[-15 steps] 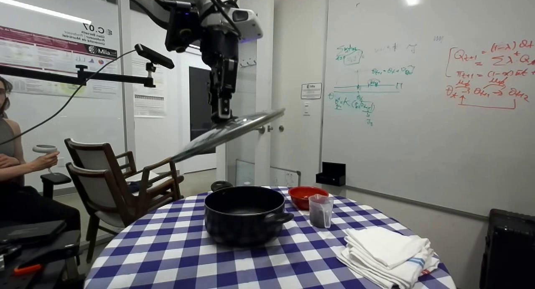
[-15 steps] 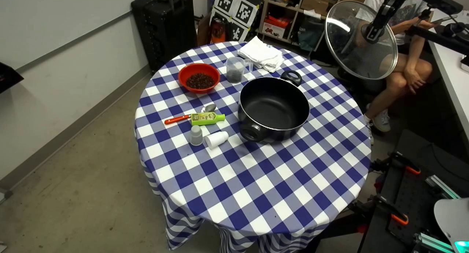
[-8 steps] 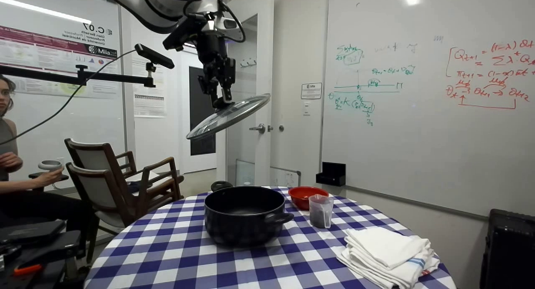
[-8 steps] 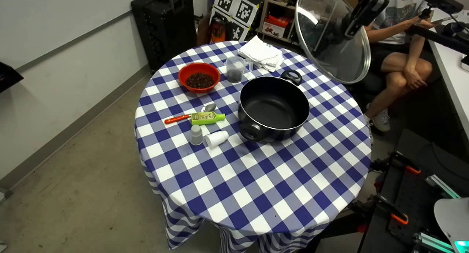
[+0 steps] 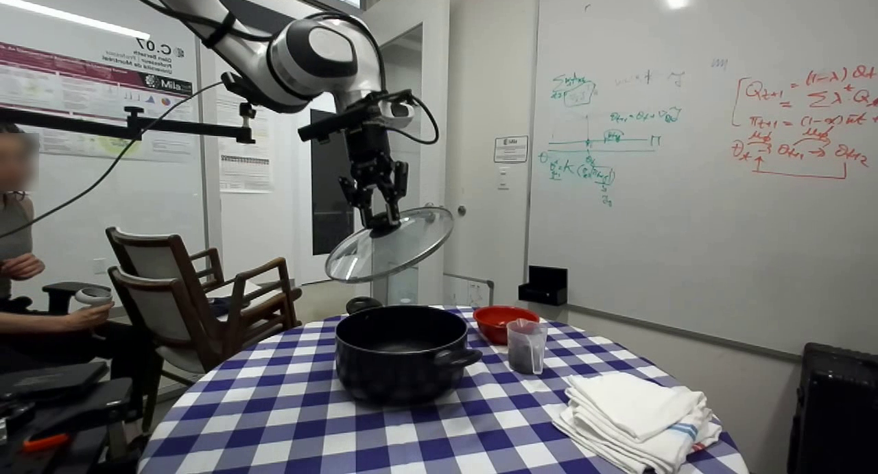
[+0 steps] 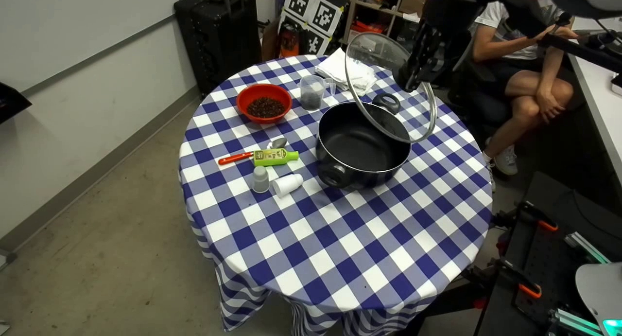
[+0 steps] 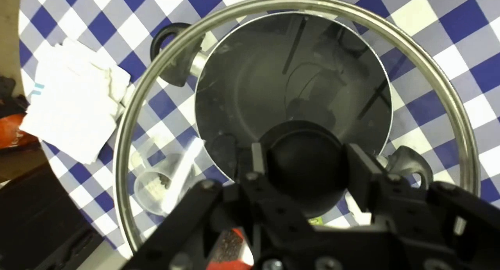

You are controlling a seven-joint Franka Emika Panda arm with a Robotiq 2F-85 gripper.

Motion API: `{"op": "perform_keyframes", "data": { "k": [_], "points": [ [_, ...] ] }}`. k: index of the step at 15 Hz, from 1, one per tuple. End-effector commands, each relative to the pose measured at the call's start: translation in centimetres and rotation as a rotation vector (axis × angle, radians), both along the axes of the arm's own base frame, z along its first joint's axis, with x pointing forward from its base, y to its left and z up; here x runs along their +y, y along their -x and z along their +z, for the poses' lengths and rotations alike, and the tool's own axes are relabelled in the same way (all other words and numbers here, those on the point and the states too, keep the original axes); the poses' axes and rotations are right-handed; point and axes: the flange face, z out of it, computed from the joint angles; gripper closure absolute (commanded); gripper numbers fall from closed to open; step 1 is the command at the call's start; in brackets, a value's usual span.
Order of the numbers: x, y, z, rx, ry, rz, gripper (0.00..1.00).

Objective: Pick the lid and cover the pot

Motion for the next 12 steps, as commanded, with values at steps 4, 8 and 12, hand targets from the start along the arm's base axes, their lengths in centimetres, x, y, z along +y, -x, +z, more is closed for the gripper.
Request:
{"op": "perform_keyframes", "data": {
  "k": [4,8,12],
  "points": [
    [0.5,-2.6,-4.0,0.064,0.015,0.053,0.75],
    [0.5,-3.6,-5.3,0.077,0.023,0.031,0.75],
    [0.8,-4.1,-7.1,0.103,0.034,0.023,0.75]
  ]
}}
